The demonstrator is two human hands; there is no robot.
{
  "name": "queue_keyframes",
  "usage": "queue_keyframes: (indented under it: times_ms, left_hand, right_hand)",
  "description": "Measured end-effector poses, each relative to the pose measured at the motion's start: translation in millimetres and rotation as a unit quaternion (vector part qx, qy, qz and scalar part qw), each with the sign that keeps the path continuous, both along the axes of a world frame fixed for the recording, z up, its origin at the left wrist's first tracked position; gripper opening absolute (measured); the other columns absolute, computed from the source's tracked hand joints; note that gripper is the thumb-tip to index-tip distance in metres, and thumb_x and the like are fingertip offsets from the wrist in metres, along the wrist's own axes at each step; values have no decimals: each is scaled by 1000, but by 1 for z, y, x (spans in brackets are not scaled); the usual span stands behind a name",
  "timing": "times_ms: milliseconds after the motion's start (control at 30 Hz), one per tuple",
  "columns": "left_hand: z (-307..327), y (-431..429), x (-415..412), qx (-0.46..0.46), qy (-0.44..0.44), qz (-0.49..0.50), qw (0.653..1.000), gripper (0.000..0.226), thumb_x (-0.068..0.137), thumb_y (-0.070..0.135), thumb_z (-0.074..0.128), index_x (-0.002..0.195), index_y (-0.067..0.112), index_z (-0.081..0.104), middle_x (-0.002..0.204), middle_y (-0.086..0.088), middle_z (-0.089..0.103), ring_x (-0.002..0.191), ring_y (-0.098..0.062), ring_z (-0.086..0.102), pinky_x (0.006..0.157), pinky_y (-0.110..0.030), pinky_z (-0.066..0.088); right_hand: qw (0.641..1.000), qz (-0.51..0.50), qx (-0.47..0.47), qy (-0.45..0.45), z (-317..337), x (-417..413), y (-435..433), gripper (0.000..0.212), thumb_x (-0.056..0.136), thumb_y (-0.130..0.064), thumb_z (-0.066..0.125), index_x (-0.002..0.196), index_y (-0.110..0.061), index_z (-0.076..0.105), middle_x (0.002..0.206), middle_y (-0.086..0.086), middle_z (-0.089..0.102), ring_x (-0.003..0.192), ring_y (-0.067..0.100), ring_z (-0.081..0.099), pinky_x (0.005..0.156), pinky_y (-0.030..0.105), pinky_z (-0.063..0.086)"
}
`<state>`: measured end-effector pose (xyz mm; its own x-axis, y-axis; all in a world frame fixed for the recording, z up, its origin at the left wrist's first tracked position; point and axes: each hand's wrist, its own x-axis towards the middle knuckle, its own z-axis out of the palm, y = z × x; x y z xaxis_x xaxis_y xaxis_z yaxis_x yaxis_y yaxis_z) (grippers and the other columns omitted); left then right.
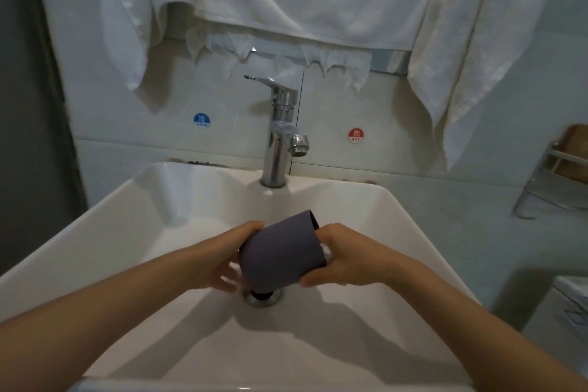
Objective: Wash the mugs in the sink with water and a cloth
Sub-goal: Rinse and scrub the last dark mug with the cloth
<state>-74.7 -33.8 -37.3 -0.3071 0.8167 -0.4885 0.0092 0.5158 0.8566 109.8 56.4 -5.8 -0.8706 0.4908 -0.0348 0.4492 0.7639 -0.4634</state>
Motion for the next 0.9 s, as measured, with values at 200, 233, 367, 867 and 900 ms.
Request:
queue_keyframes:
  times_ms: [200,233,367,867,900]
  left_hand:
    - [7,4,16,131,16,-8,991,39,94,46,42,99,15,65,88,-6,74,81,-21,68,73,-29,50]
    - [7,3,17,139,43,1,989,35,95,42,44,97,15,67,86,-4,74,81,-19,67,71,-28,50]
    - [14,2,12,191,66,56,978,32,100,26,39,99,7,65,97,-19,67,85,-23,58,71,-29,47]
    - [17,5,12,285,115,101,946,29,102,20,31,96,13,58,93,-9,61,83,-19,57,67,-26,47]
    - [17,5,14,283,108,96,948,29,102,20,31,96,13,57,91,-7,60,81,-18,56,66,-25,46]
  right_hand:
    - [996,75,14,-49,8,-2,-13,42,80,-16,72,121,-15,60,121,-1,62,105,14,58,85,15,41]
    - [996,77,12,-41,8,-2,-13,42,79,-15,74,119,-14,62,119,0,64,103,14,59,86,17,43]
    - [996,52,55,46,10,0,-2,52,75,-16,77,123,-22,58,123,-8,60,101,-1,50,80,2,37]
    - [952,-124,-70,270,25,37,47,32,71,-37,71,98,-24,63,92,2,68,85,19,64,73,27,51]
    - [952,-129,-71,268,23,38,49,29,73,-35,73,97,-23,63,92,2,68,84,19,64,72,28,51]
